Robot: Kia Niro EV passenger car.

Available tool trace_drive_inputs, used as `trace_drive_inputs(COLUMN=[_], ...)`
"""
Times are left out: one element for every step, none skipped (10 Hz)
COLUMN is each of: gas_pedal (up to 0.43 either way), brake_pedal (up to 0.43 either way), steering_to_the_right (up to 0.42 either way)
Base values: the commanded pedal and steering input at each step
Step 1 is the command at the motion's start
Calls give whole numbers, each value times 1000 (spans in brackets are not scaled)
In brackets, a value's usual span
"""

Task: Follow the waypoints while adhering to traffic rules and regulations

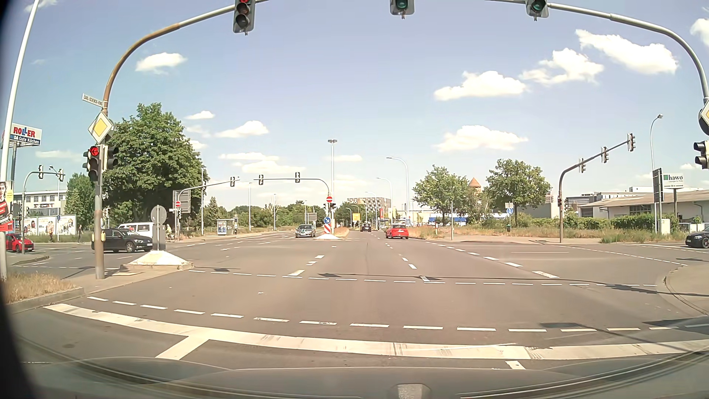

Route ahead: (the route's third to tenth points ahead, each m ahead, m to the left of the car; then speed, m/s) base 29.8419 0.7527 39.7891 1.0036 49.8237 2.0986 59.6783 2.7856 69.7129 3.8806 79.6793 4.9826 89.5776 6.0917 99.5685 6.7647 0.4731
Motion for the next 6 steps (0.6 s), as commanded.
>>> trace_drive_inputs(gas_pedal=[0,0,0,0,0,0], brake_pedal=[220,220,220,220,220,220], steering_to_the_right=[2,2,2,2,2,3])
